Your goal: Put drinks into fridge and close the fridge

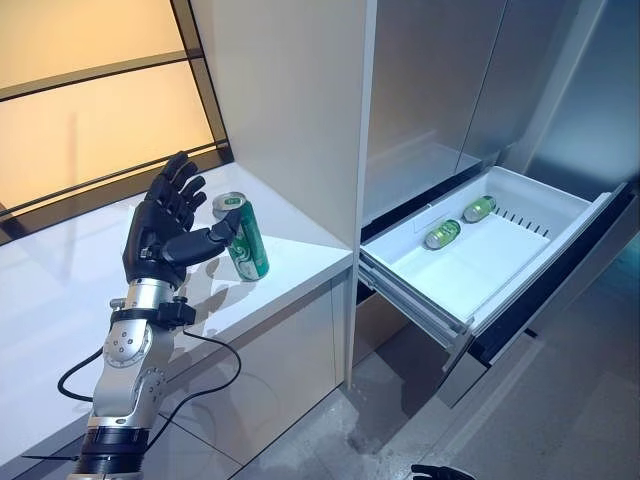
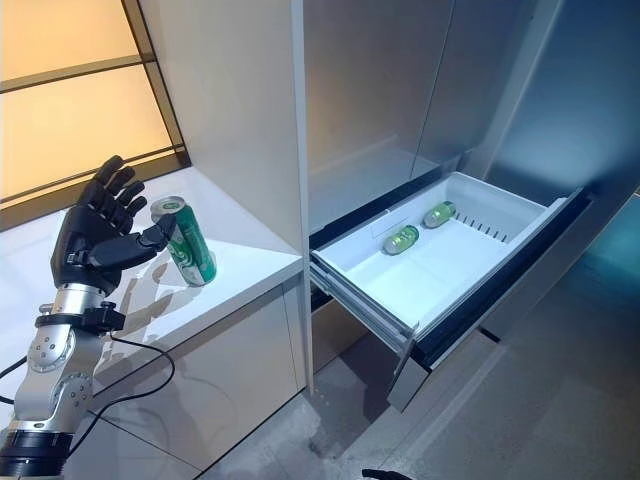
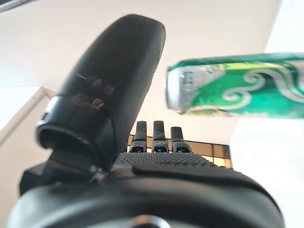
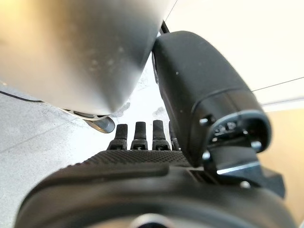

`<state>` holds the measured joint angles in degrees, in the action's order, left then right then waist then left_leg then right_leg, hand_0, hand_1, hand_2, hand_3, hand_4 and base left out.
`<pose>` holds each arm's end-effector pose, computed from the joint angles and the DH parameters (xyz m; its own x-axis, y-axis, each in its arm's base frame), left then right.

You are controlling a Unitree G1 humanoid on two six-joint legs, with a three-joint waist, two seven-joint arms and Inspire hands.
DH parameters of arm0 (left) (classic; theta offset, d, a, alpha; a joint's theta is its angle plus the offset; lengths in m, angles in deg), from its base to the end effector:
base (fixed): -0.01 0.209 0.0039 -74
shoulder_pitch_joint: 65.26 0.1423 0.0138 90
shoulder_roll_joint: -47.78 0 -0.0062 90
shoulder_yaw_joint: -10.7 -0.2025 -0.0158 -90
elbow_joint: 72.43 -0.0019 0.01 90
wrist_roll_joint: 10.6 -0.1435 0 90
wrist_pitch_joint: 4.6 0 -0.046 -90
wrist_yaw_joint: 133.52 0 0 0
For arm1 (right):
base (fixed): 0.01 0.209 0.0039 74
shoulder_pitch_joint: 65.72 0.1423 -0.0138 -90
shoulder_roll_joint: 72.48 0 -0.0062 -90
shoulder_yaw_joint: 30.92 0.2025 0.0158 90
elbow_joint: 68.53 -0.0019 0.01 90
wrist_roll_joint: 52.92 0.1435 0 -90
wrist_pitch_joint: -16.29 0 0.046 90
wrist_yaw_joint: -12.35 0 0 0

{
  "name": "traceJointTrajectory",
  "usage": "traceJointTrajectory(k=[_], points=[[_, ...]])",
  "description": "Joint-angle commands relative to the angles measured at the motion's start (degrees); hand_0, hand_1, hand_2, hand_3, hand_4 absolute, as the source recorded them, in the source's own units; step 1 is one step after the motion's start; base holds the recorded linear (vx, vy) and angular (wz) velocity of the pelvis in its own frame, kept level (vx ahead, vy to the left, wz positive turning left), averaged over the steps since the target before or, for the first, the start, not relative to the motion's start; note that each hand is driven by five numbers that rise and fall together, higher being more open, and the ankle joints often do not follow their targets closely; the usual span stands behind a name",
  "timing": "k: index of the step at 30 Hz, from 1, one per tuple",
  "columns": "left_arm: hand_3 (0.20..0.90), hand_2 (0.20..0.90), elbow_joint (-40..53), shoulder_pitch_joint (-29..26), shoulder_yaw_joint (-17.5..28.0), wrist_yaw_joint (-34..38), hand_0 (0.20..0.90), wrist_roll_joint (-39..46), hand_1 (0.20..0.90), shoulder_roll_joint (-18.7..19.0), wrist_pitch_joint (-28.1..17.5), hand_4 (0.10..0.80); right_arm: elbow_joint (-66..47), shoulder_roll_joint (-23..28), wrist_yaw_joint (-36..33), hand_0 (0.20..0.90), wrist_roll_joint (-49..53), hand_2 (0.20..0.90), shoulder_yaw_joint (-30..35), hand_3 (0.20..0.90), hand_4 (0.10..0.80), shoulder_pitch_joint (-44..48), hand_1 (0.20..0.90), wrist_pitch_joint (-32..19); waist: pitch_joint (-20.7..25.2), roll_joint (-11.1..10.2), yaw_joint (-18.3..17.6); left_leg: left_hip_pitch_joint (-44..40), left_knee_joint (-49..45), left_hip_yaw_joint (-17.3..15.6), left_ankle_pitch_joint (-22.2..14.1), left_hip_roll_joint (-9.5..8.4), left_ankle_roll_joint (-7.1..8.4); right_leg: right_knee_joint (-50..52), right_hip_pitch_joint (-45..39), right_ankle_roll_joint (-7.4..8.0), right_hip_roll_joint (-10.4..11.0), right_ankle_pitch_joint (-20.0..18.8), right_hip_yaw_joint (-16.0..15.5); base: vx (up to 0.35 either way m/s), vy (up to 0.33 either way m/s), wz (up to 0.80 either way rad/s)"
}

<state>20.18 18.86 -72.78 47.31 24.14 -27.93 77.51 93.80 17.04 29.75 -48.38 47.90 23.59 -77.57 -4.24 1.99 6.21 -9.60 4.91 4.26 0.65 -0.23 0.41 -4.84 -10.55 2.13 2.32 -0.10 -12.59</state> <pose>0.2261 0.2649 0.1020 0.9430 0.0712 0.3250 -0.0449 0.9951 -0.0879 0.0650 -0.2394 -0.1380 0.2981 0.1100 -0.9482 -0.2182 0.9749 0.0445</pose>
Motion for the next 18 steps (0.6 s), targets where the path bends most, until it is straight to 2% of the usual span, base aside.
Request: traceJointTrajectory(k=[1,18], points=[[0.900,0.900,2.93,-5.25,4.34,-2.41,0.900,0.60,0.900,4.85,-4.55,0.800,1.11,1.59,2.73,0.900,-1.06,0.900,-1.23,0.900,0.800,-0.16,0.900,-0.10,-0.59,0.05,-1.05,0.22,-0.63,-1.90,-4.33,-2.81,-0.99,7.48,2.05,0.72,-1.26,8.23,0.89,0.000,0.000,0.00],[0.900,0.900,0.48,-7.73,3.69,-2.20,0.900,0.25,0.900,6.73,-1.46,0.800,-0.78,2.04,2.57,0.900,-1.47,0.900,-0.85,0.900,0.800,-0.70,0.900,1.83,-0.33,0.37,-2.71,-0.39,-0.50,-2.85,-4.62,-3.00,-1.19,6.75,1.91,1.36,-1.25,7.72,2.44,0.000,0.000,0.00]])
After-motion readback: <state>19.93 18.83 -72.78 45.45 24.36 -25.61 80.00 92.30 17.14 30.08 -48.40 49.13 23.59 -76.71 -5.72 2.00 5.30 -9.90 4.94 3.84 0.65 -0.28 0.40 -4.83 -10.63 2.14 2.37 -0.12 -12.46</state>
